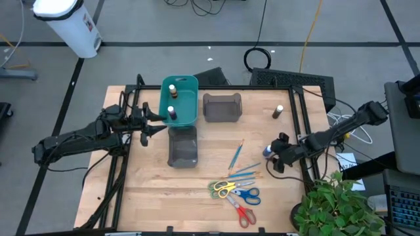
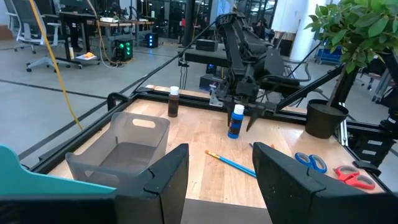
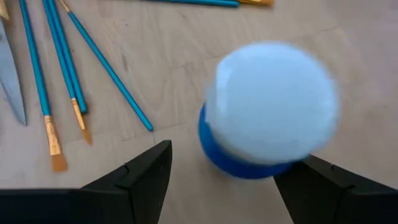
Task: Pick & Place Paint Supplies
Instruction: Put the blue paint bottle into the blue bin
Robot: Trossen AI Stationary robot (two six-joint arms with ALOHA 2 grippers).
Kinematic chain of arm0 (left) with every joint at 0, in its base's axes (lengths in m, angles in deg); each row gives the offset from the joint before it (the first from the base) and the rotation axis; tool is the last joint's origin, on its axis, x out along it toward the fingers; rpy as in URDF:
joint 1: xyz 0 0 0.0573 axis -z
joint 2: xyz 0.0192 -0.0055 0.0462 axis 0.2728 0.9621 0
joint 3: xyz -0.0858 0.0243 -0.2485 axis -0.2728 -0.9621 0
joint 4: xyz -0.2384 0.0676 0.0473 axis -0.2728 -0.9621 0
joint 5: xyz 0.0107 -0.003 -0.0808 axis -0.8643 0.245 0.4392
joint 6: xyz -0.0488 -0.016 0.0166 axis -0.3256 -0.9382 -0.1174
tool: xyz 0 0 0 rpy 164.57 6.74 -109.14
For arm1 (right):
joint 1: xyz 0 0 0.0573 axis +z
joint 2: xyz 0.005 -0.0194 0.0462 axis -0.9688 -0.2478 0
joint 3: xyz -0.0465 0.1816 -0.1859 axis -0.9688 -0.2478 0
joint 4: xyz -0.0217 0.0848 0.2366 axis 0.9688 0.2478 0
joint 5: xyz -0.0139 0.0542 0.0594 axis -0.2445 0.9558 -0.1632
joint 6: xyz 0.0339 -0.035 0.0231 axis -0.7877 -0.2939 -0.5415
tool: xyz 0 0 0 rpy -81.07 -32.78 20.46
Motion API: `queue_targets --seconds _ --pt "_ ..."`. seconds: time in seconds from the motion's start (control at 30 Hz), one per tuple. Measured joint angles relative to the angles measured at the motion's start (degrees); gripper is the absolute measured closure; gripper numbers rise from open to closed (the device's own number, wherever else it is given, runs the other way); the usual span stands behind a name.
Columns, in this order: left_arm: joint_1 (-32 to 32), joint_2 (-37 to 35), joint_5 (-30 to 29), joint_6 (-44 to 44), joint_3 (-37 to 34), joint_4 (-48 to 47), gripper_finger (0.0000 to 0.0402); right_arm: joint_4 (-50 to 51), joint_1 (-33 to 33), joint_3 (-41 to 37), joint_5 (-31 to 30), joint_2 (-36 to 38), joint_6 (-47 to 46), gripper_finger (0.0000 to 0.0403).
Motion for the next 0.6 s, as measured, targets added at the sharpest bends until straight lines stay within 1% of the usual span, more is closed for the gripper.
queue_targets --seconds 0.2,0.33,0.5,0.6 --pt "0.0 -0.02 0.0 -0.04 0.0 0.02 0.0215 -8.8 0.0 -6.3 -0.05 0.0 0.29 0.0147" --pt "0.01 0.0 0.0 -0.07 0.0 0.04 0.0215 -14.28 0.0 -8.72 -0.86 0.02 0.47 0.0153" --pt "0.0 0.0 0.0 -0.07 0.0 0.07 0.0215 -16.85 0.02 -9.17 -6.18 0.01 3.86 0.0184" --pt "0.0 0.0 0.0 -0.09 0.0 0.07 0.0215 -19.71 0.0 -9.35 -7.73 0.02 7.55 0.0212"
